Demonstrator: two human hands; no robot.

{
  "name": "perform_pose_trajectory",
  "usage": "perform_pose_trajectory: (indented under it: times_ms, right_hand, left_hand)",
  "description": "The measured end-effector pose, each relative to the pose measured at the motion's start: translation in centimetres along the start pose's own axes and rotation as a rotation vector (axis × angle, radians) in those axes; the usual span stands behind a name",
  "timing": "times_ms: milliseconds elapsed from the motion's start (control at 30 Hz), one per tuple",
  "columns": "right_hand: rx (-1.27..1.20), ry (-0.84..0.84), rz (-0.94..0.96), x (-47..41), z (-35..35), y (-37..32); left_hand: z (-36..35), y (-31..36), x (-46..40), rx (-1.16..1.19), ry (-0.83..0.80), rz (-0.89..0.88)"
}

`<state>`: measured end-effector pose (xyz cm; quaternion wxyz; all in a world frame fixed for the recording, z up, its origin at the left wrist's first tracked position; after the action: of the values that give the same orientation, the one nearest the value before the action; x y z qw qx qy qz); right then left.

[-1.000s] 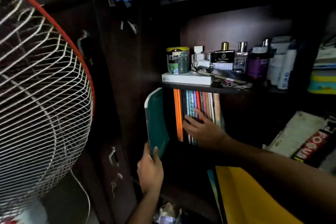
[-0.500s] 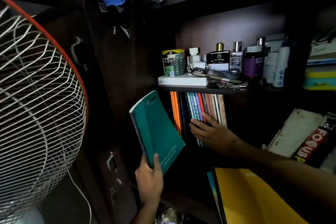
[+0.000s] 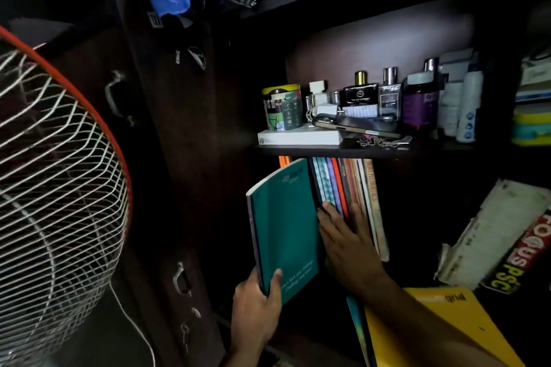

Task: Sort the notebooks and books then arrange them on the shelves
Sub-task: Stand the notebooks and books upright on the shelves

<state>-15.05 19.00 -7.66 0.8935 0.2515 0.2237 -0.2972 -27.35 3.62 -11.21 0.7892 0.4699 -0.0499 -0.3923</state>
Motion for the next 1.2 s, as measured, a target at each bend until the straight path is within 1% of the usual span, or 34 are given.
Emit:
perform_pose_trajectory:
  times_ms: [100, 167, 267, 367, 467, 567, 700, 800, 900, 1067, 1100, 1200]
  right_hand:
    - [-0.049, -0.018, -0.026, 0.2, -0.3, 0.4]
    - [-0.062, -0.022, -0.050, 0.2, -0.2, 0.7]
    - [-0.104, -0.007, -0.077, 0.3, 0.2, 0.9]
    - [-0.097, -0.023, -0.079, 0.3, 0.2, 0.9]
    - [-0.059, -0.078, -0.080, 0.4, -0.1, 0.9]
    - [-0.017, -0.135, -0.053, 0.4, 0.2, 0.6]
    - [-0.016, -0.122, -0.050, 0.5, 0.7, 0.5]
    - [-0.030, -0.112, -0.081, 0.6, 0.6, 0.7]
    - [-0.125, -0.062, -0.140, 0.6, 0.5, 1.3]
    - [-0.240, 0.044, -0.138, 0.4, 1.0, 1.2]
    - [-0.241, 0.049, -0.135, 0.3, 1.0, 1.2]
    - [-0.232, -0.028, -0.121, 0.3, 0.6, 1.1]
  left_hand:
    - [-1.1, -0.7, -0.5, -0.074, -0.062, 0.044]
    - [-1.4, -1.1, -0.9, -0.062, -0.089, 0.077]
    - [-1.2, -1.0, -1.7, -0.022, -0.078, 0.110]
    - [-0.5, -0.5, -2.5, -0.018, -0.034, 0.064]
    - [-0.4, 0.5, -2.5, -0.025, -0.019, 0.014]
    - [-0.5, 0.2, -2.3, -0.056, -0.021, 0.022]
    - [-1.2, -0.3, -2.4, -0.007, -0.098, 0.060]
    - [-1.2, -0.3, -2.3, 0.005, -0.091, 0.056]
    - [-1.1, -0.6, -2.5, 0.011, -0.064, 0.061]
    - [-1.0, -0.8, -2.7, -0.006, -0.040, 0.058]
    - [-1.0, -0.8, -2.8, -0.004, -0.040, 0.057]
    - [-1.1, -0.7, -2.9, 0.029, -0.052, 0.056]
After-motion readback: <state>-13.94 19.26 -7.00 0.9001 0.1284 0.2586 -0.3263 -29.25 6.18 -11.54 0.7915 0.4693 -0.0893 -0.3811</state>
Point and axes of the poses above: each hand's wrist, its own x-axis away from the middle knuckle, its own z-axis out of the back of the hand, y = z × x, the point moved 10 cm from there along -x, towards the middle knuckle, and after that the axes turned 2 degrees about -x, right-handed, at the moved point
